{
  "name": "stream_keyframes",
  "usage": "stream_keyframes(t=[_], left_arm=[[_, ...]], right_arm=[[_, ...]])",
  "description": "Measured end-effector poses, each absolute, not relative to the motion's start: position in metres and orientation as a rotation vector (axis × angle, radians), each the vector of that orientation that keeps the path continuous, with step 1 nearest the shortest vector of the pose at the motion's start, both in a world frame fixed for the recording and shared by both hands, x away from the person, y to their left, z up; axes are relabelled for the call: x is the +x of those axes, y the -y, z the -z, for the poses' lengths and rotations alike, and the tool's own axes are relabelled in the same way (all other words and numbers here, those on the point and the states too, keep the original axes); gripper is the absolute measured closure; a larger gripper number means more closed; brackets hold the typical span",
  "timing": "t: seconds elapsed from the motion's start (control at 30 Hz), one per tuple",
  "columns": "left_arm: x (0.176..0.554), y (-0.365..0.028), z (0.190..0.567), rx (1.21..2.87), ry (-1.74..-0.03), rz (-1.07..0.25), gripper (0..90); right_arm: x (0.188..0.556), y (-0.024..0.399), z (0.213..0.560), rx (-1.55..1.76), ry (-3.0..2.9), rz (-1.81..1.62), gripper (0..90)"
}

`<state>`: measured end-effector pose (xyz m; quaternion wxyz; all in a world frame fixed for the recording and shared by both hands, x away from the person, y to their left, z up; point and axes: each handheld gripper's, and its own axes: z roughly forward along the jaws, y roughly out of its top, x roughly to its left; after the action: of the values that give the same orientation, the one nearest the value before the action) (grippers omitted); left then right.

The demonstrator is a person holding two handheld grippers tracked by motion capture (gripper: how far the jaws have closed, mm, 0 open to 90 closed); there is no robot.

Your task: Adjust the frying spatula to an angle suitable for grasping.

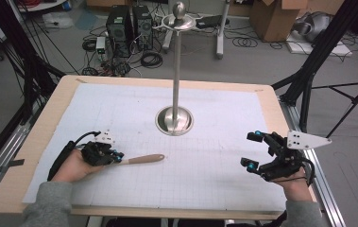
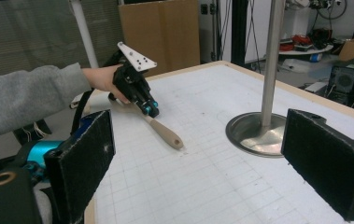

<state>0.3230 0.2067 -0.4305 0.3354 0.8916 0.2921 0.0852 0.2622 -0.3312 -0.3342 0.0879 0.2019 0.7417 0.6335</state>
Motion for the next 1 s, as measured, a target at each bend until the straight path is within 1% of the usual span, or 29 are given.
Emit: stream_keyframes(t=[0.33, 0.47, 0.57, 0.67, 0.8, 0.83, 0.87, 1.0], left_arm=[[0.293, -0.224, 0.431, 2.316, -0.795, -0.257, 89.8], [0.290, -0.233, 0.431, 2.267, -0.803, -0.255, 89.8], [0.290, -0.235, 0.422, 2.158, -0.766, -0.257, 89.8], [0.287, -0.226, 0.412, 2.112, -0.702, -0.247, 89.7], [0.284, -0.201, 0.411, 2.145, -0.624, -0.208, 89.7], [0.284, -0.201, 0.411, 2.145, -0.624, -0.208, 89.7], [0.283, -0.190, 0.413, 2.170, -0.588, -0.193, 89.7], [0.283, -0.175, 0.415, 2.191, -0.555, -0.170, 89.6]], right_arm=[[0.262, 0.333, 0.333, 0.596, -2.192, -1.894, 8.6], [0.262, 0.331, 0.332, 0.580, -2.188, -1.889, 8.6], [0.262, 0.329, 0.331, 0.577, -2.196, -1.893, 8.6], [0.263, 0.327, 0.331, 0.574, -2.202, -1.893, 8.6], [0.264, 0.327, 0.331, 0.573, -2.202, -1.891, 8.6], [0.264, 0.327, 0.331, 0.577, -2.203, -1.893, 8.6], [0.264, 0.328, 0.331, 0.569, -2.200, -1.894, 8.6], [0.263, 0.329, 0.330, 0.579, -2.193, -1.900, 8.6]])
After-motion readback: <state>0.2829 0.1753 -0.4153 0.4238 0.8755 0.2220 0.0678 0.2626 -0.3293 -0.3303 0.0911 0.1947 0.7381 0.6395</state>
